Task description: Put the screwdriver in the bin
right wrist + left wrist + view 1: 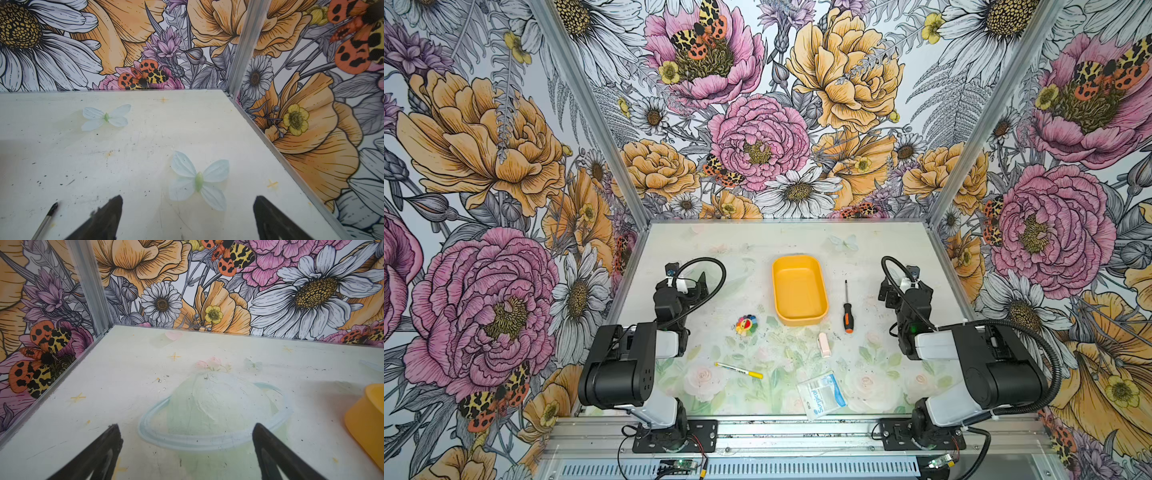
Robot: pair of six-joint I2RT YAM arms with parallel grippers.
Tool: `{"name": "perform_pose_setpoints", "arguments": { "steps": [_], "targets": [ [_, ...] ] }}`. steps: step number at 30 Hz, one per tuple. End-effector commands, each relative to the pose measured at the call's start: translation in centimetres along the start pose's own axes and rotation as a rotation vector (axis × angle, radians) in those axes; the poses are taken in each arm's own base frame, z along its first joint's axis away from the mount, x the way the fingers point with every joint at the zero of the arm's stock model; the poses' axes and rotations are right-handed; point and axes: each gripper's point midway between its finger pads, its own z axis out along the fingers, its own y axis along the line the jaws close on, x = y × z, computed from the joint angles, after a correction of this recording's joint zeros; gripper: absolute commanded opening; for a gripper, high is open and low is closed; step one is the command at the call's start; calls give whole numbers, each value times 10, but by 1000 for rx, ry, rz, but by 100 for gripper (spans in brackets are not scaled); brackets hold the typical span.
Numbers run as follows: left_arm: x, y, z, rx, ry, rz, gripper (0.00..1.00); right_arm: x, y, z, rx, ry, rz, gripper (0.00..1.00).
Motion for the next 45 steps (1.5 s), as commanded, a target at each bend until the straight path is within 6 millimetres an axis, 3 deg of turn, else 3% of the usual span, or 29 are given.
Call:
{"name": "perform_pose_setpoints", "arguments": {
  "steps": [1, 37, 45],
  "targets": [
    [-2, -6, 0, 27, -5, 16, 99, -10, 0, 4, -5, -22, 20, 100],
    [-1, -6, 0, 28, -2, 15, 99, -8, 1, 9, -54, 2, 40, 99],
    [-4, -5, 0, 20, -7, 12, 99, -10, -3, 7, -35, -4, 51, 94]
  ]
}}
